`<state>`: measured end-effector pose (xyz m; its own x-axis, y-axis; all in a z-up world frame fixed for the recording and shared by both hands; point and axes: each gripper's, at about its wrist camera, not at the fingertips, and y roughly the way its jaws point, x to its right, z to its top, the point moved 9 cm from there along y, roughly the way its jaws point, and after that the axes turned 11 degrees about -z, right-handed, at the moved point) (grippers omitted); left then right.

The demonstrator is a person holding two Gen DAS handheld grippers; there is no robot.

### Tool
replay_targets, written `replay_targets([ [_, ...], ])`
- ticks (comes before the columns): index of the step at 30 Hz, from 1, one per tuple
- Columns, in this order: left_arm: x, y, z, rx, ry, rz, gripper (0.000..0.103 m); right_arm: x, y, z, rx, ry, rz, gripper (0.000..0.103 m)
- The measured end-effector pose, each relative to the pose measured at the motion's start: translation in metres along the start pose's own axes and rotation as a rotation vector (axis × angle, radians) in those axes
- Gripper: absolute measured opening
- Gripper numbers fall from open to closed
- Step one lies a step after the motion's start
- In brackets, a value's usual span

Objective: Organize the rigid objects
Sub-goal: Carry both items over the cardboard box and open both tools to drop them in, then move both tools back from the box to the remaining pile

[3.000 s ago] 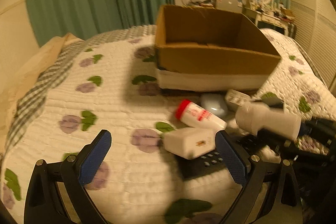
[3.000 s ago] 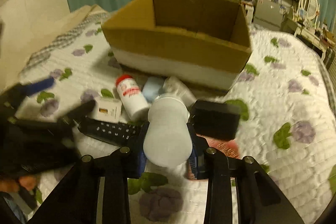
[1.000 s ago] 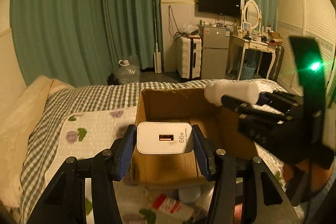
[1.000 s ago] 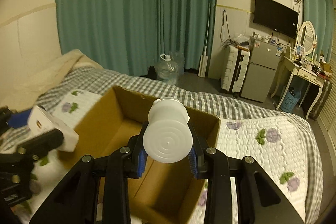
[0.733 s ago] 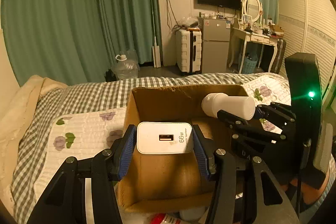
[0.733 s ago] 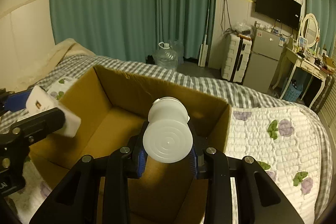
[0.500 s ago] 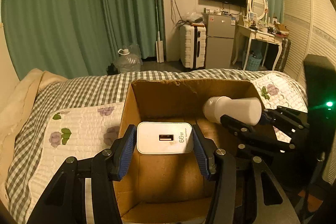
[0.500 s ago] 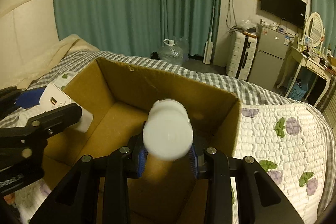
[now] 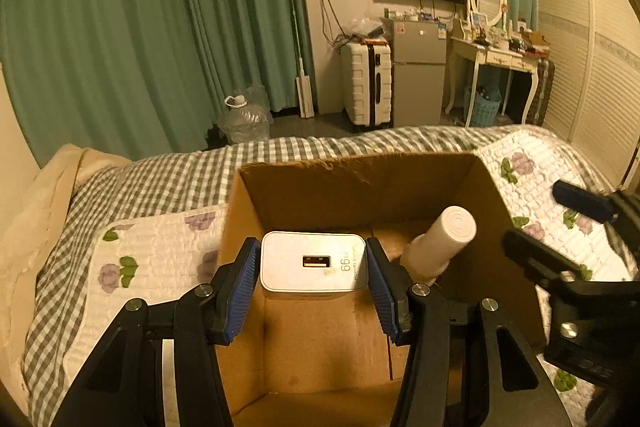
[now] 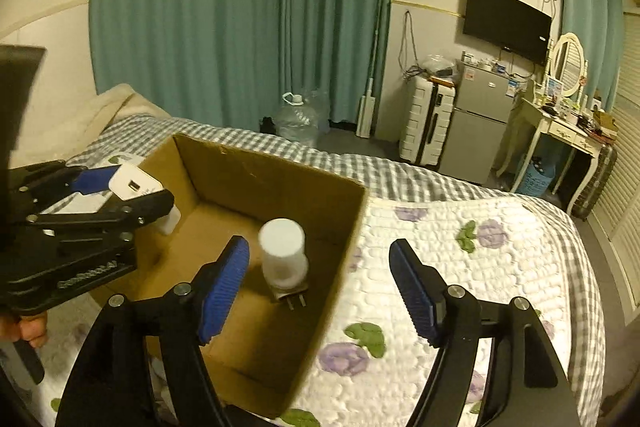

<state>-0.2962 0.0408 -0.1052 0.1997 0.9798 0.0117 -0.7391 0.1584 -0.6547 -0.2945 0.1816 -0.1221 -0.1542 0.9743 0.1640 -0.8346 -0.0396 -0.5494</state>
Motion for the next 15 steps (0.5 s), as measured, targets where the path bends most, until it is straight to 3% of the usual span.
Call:
replay_targets([
  [4,0.001,0.017,-0.008,-0.011,-0.022,-0.012,0.053,0.002,0.007,-0.004,-0.022,0.003,0.002,0.072],
  [6,0.000,0.015,-0.006,0.034,-0.025,0.001,0.057,0.002,0.011,-0.007,-0.034,-0.006,-0.009,0.073],
  [8,0.000,0.015,-0.005,0.033,-0.029,-0.003,0.067,0.002,0.014,-0.008,-0.039,-0.008,-0.036,0.088],
  [15,-0.007,-0.007,-0.002,0.029,-0.036,0.052,0.068,0.013,-0.001,0.001,-0.002,0.016,-0.066,0.094],
])
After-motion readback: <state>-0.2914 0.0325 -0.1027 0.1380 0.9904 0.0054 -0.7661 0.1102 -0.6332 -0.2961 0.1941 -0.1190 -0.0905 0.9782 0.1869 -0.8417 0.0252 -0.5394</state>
